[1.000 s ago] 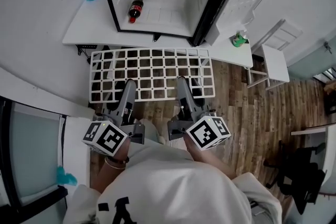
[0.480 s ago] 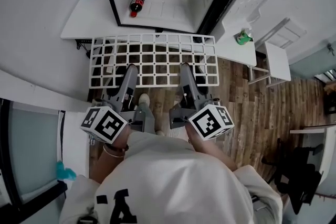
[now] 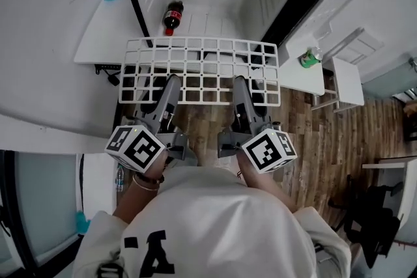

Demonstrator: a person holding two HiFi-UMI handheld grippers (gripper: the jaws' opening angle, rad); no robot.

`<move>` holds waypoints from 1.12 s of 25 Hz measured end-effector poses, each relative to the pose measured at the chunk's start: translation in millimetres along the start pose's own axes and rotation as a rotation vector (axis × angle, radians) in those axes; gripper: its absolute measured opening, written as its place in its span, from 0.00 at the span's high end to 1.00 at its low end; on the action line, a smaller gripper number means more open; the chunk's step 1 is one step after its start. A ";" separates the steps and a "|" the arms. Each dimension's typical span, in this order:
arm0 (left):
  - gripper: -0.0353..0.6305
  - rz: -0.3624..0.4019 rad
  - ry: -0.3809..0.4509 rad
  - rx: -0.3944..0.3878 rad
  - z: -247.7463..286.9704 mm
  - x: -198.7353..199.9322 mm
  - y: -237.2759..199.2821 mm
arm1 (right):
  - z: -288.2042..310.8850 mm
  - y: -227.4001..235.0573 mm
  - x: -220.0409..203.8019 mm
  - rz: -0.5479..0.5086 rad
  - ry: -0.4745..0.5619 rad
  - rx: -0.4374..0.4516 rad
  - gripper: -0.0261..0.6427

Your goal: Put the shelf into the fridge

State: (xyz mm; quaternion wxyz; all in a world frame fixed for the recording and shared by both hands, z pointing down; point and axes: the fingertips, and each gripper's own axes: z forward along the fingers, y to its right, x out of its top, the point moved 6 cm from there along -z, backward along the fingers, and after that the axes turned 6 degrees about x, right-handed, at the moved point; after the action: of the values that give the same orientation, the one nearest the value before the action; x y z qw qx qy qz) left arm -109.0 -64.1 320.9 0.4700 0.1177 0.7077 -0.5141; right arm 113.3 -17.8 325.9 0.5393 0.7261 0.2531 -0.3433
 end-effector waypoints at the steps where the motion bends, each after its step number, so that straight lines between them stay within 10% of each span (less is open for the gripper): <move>1: 0.73 0.001 -0.003 -0.007 7.1 2.6 -2.3 | 5.9 1.7 1.2 -0.001 0.005 -0.004 0.71; 28: 0.73 -0.039 -0.101 -0.049 100.6 16.8 -42.6 | 78.0 39.9 0.3 0.015 0.016 -0.108 0.71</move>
State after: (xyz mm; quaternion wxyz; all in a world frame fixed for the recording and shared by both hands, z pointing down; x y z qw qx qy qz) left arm -90.9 -172.6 331.1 0.4979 0.0663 0.6975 -0.5111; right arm 125.3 -104.0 335.8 0.5784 0.7004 0.2699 -0.3193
